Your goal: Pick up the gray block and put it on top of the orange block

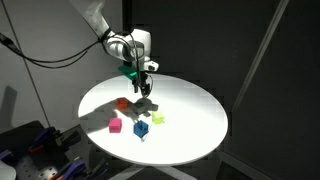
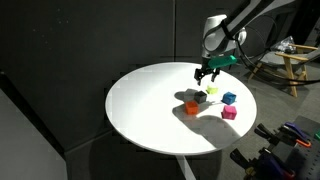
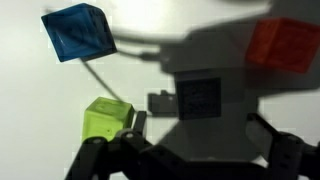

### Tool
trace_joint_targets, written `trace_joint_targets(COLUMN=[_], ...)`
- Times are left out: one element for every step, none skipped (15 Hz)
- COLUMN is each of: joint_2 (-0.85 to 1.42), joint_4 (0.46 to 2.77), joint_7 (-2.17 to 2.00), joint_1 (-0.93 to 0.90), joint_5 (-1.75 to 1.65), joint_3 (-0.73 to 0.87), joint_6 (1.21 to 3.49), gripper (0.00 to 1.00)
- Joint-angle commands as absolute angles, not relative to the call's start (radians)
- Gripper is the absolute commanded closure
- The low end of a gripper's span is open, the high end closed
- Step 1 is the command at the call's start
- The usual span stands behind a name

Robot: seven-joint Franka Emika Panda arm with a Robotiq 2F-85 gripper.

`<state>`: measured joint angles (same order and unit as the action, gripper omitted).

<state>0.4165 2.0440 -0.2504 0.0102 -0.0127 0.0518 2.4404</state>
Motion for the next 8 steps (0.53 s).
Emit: trace_joint_targets(joint_2=[0.417,0.417,0.417,0.42,0.425,0.431,0.437,0.445], joint_4=[2.042,2.042,2.042,2.042,2.044,2.044,2.043,2.043], joint_7=[-0.246,-0.246,-0.246,-0.246,-0.241,-0.241,-0.234,-0.233], joint_1=[0.001,0.0,0.0,-0.001,0.001,0.001,0.002,0.003], joint_5=[-0.007,-0.007,-0.007,-0.009,-0.008,-0.007,-0.006,-0.004], joint_3=[0.061,0.061,0.062,0.062,0.061,0.06,0.058,0.058], joint_6=[2.437,2.437,2.437,2.442,2.45,2.459,2.463,2.475], gripper=[0.0,0.0,0.0,0.0,0.0,0.0,0.0,0.0])
